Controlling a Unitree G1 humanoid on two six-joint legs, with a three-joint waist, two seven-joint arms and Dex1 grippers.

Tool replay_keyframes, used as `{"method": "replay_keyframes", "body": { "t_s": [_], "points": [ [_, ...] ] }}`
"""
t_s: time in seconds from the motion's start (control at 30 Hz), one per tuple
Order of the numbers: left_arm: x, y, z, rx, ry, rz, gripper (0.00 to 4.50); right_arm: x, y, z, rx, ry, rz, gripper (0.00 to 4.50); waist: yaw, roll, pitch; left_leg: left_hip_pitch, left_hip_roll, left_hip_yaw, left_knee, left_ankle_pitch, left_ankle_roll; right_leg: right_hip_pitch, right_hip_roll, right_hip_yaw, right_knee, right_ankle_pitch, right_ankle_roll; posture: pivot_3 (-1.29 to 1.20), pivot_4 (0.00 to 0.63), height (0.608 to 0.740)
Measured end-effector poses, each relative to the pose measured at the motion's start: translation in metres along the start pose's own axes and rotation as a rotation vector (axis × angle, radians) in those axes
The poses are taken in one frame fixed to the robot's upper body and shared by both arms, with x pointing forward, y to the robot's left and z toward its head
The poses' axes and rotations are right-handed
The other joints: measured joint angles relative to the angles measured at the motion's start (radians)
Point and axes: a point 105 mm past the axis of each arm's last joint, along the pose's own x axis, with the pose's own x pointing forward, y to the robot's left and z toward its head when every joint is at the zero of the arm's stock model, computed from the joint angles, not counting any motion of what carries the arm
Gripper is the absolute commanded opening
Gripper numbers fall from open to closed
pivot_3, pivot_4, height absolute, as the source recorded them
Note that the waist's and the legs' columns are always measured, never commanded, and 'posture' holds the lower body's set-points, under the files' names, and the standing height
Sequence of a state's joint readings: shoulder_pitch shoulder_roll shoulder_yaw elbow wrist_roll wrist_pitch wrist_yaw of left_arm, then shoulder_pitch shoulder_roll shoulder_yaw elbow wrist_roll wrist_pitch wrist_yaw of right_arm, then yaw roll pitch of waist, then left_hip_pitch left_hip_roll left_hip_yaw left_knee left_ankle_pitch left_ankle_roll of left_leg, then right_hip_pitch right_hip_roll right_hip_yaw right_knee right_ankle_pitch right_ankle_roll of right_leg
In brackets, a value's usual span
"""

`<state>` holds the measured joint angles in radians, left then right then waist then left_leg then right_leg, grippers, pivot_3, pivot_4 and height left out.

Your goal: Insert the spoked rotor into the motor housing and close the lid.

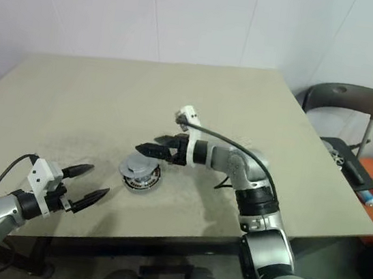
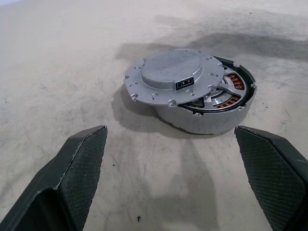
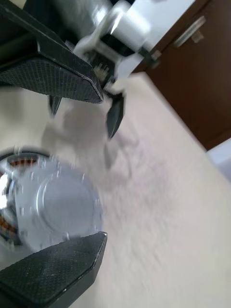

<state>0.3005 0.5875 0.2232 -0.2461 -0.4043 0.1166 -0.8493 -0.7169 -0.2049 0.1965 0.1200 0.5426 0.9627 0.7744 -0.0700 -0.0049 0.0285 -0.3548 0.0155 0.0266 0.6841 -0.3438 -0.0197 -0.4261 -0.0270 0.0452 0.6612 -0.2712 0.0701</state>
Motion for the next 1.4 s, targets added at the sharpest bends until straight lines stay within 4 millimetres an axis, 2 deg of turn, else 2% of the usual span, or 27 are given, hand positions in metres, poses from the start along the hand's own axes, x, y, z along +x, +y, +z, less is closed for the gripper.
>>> {"method": "replay_keyframes", "body": {
  "t_s": [0.13,0.33,0.47,0.67,1.13,1.3,1.4],
  "points": [
    [0.0,0.0,0.0,-0.002,0.0,0.0,4.5,0.008,-0.001,-0.007,-0.125,0.052,-0.026,4.46,0.0,0.0,0.0,0.0,0.0,0.0,0.0,0.0,0.0,0.0,0.0,0.0,0.0,0.0,0.0,0.0,0.0,0.74],
    [0.001,-0.001,-0.001,-0.005,0.0,-0.002,4.5,0.017,0.002,-0.016,-0.204,0.108,-0.021,4.46,0.001,0.0,0.0,0.0,0.0,0.0,0.0,0.0,0.0,0.0,-0.001,0.0,0.0,0.0,0.0,0.0,0.0,0.74],
    [0.002,-0.002,0.0,-0.005,-0.002,-0.005,4.5,0.025,-0.003,-0.024,-0.26,0.178,-0.056,4.46,0.0,0.0,0.0,0.0,0.0,0.0,0.0,0.0,0.0,0.0,-0.001,0.0,0.0,0.0,0.0,0.0,0.0,0.74],
    [0.003,-0.003,0.002,-0.001,-0.008,-0.009,4.5,0.032,-0.012,-0.036,-0.283,0.239,-0.102,4.46,0.001,0.0,0.0,0.0,0.0,0.0,0.0,0.0,0.0,0.0,-0.001,0.0,0.0,0.0,0.0,0.0,0.0,0.74],
    [0.008,-0.008,0.004,-0.002,-0.018,-0.025,4.5,0.041,-0.013,-0.045,-0.3,0.276,-0.112,4.46,0.001,0.0,0.0,0.0,0.0,-0.001,0.0,0.0,0.0,0.0,-0.001,0.0,0.0,0.0,0.0,0.0,0.0,0.74],
    [0.007,-0.009,0.004,-0.002,-0.017,-0.022,4.5,0.043,-0.013,-0.047,-0.3,0.276,-0.111,3.54,0.0,0.0,0.0,0.0,0.0,-0.001,0.0,0.0,0.0,0.0,-0.001,0.0,0.0,0.0,0.0,0.0,0.0,0.74],
    [0.006,-0.009,0.002,-0.008,-0.01,-0.022,4.5,0.044,-0.013,-0.047,-0.296,0.271,-0.108,3.54,-0.001,0.0,0.0,0.0,0.0,-0.001,0.0,0.0,0.0,0.0,-0.001,0.0,0.0,0.0,0.0,0.0,0.0,0.74]
  ]
}}
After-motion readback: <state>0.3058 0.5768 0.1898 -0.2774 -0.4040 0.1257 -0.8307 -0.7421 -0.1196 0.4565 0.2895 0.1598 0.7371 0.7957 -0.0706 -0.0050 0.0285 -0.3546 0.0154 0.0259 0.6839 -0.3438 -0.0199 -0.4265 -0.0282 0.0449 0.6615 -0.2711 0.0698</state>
